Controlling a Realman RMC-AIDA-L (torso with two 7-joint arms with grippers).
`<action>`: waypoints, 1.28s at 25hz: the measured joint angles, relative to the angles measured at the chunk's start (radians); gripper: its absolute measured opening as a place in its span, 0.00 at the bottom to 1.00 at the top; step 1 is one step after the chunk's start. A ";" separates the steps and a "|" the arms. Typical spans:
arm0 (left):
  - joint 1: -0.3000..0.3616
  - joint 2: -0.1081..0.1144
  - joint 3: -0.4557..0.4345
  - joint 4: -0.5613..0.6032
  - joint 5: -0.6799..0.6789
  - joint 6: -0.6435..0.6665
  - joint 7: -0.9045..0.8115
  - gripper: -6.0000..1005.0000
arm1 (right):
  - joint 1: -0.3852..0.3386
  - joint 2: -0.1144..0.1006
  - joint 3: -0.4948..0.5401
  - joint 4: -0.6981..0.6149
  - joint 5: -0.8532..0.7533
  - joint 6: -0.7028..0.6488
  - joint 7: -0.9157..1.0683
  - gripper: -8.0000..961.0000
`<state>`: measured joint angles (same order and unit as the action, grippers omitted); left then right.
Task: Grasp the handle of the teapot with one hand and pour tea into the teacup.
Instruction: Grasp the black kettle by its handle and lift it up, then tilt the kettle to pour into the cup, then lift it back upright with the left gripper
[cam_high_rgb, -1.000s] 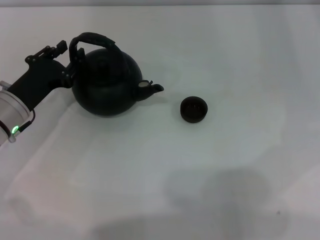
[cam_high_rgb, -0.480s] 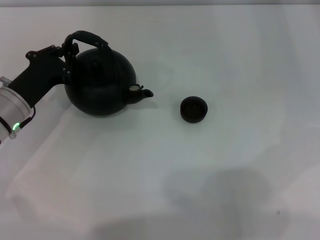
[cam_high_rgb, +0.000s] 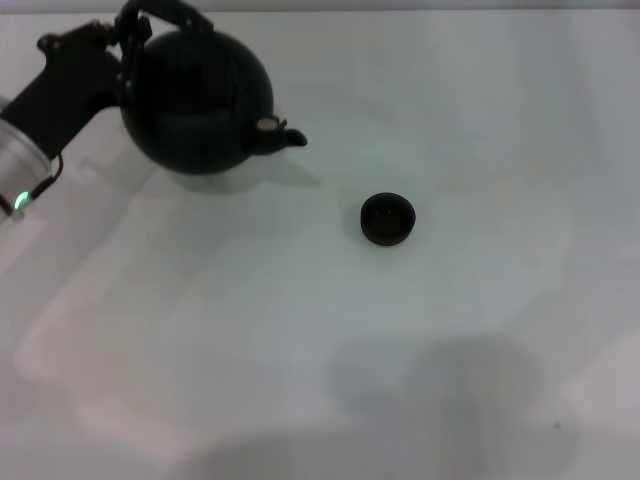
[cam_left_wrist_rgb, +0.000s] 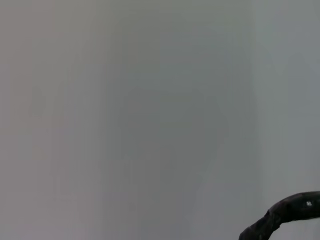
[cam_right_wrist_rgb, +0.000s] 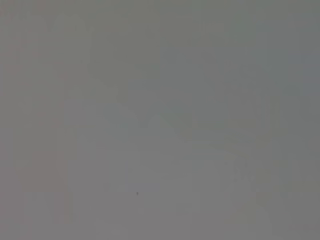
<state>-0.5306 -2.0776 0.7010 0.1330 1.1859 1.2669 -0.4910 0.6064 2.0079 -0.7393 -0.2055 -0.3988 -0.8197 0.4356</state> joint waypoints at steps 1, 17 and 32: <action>-0.013 0.000 0.000 0.007 0.000 0.000 0.006 0.11 | 0.000 0.000 0.000 0.000 0.000 0.000 0.000 0.88; -0.162 -0.012 0.015 -0.091 0.012 -0.014 0.341 0.10 | -0.003 0.003 0.001 0.010 0.022 0.001 0.001 0.88; -0.170 -0.012 0.034 -0.136 0.037 -0.022 0.428 0.11 | 0.004 0.005 0.002 0.011 0.037 0.008 0.002 0.88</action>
<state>-0.7005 -2.0893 0.7345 -0.0031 1.2234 1.2453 -0.0633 0.6107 2.0126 -0.7378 -0.1948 -0.3620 -0.8115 0.4372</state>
